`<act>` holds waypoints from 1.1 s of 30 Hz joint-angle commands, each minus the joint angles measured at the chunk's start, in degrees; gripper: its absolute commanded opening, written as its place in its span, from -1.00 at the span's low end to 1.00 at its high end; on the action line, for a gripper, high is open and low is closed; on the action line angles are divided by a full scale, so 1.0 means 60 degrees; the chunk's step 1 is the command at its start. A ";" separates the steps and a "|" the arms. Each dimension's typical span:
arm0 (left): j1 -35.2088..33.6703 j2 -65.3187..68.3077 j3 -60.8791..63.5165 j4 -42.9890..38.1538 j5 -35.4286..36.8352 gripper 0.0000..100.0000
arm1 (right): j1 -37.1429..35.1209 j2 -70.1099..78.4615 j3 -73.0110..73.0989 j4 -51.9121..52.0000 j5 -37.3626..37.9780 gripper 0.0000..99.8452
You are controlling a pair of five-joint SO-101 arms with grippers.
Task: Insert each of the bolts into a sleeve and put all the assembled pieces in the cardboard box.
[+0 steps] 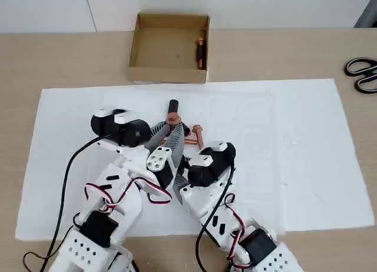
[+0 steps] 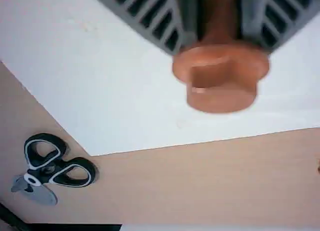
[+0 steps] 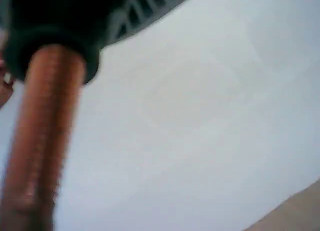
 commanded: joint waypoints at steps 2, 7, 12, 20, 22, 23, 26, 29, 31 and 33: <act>0.0059 -0.0249 0.0125 0.0015 0.0015 -0.99 | -0.0022 -0.0139 0.0073 -0.0242 -0.0103 -0.99; 0.0059 -0.0366 0.0227 0.0015 -0.0029 -0.99 | -0.0007 -0.0139 0.0073 -0.0242 -0.0103 -0.99; 0.0059 -0.0381 0.0300 0.0015 -0.0718 -0.99 | -0.0007 -0.0139 0.0073 -0.0242 -0.0103 -0.99; 0.0073 -0.0381 0.0271 0.0586 -0.0733 -0.99 | -0.0007 -0.0139 0.0073 -0.0242 -0.0103 -0.99; 0.0088 -0.0381 0.0271 0.0674 -0.0733 -0.99 | -0.0007 -0.0139 0.0073 -0.0242 -0.0103 -0.99; 0.0132 -0.0381 0.0271 0.0689 -0.0733 -0.99 | -0.0007 -0.0139 0.0073 -0.0242 -0.0103 -0.99; 0.0322 -0.0381 0.0271 0.0923 -0.0733 -0.99 | -0.0007 -0.0139 0.0073 -0.0242 -0.0103 -0.99; 0.0381 -0.0396 0.0256 0.1172 -0.0747 -0.99 | -0.0007 -0.0139 0.0073 -0.0242 -0.0103 -0.99; 0.0381 -0.0396 0.0256 0.1201 -0.0747 -0.99 | -0.0007 -0.0139 0.0073 -0.0242 -0.0103 -0.99; 0.0381 -0.0396 0.0256 0.1201 -0.0747 -0.99 | -0.0007 -0.0139 0.0073 -0.0242 -0.0103 -0.99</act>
